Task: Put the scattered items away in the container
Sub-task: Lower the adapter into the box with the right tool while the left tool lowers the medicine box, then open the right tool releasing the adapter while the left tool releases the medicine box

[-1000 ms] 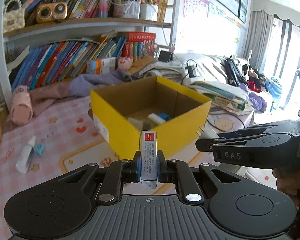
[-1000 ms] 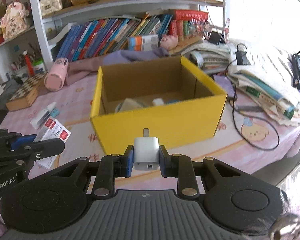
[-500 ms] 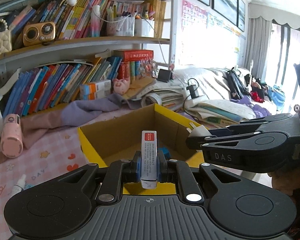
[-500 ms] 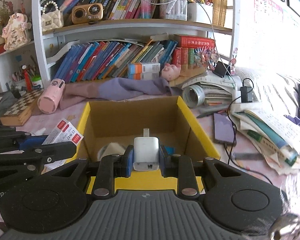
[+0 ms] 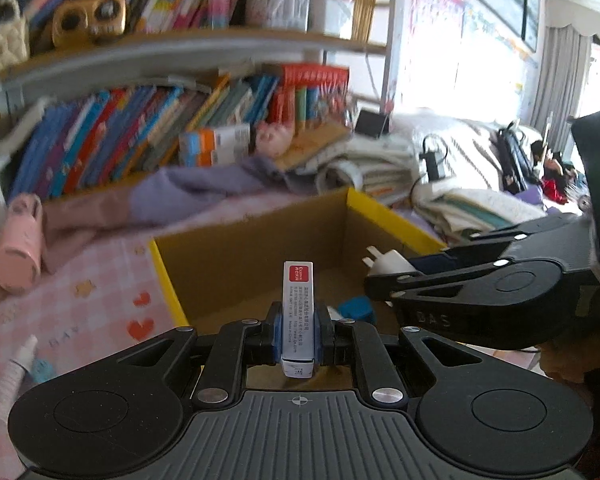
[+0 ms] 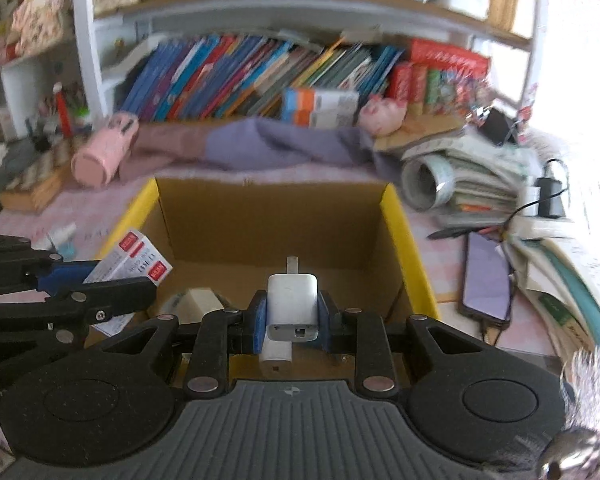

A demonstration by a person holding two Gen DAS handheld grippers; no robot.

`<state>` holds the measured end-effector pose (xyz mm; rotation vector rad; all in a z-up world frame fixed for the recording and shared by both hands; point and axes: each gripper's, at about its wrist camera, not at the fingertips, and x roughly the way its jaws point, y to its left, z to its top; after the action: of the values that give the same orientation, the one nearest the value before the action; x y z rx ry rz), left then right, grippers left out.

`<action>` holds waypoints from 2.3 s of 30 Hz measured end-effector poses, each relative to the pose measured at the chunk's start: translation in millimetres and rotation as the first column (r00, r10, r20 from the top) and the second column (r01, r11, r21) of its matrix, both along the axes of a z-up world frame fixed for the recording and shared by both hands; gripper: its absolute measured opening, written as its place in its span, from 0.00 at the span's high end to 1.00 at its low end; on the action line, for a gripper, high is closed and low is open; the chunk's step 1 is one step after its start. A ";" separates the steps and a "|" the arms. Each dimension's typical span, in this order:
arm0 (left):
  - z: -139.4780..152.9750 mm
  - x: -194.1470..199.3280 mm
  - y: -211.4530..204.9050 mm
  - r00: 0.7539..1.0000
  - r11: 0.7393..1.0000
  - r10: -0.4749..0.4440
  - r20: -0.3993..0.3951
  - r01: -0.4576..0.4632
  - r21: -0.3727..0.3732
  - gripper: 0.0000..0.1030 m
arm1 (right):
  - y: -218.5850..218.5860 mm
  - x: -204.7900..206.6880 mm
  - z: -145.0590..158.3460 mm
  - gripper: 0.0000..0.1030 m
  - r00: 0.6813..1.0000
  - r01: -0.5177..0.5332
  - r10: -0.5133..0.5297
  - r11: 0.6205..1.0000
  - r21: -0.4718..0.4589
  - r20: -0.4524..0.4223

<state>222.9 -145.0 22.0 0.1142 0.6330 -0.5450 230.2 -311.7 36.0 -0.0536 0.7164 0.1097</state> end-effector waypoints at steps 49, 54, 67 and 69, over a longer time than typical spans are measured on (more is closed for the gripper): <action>0.7 -33.9 -1.4 0.990 0.983 0.113 0.087 -0.124 0.132 0.12 | -7.1 -16.3 5.6 0.20 0.998 0.014 -0.015 1.000 0.022 0.058; 6.6 -45.3 6.4 0.987 0.981 0.077 0.138 -0.100 0.168 0.09 | 0.3 -36.8 19.3 0.17 0.990 0.063 -0.060 0.998 -0.021 0.131; 11.0 -77.2 36.6 0.987 0.987 -0.042 0.154 0.017 0.158 0.07 | 14.2 -87.8 23.3 0.14 0.970 0.203 -0.202 0.979 0.005 0.132; 11.3 -85.9 39.7 0.985 0.985 -0.067 0.158 0.040 0.168 0.07 | 19.9 -96.6 24.2 0.14 0.968 0.215 -0.214 0.977 0.008 0.131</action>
<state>137.1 -105.3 33.3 0.3296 0.5159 -0.5292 133.7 -291.8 60.2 0.0105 0.5867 -0.1028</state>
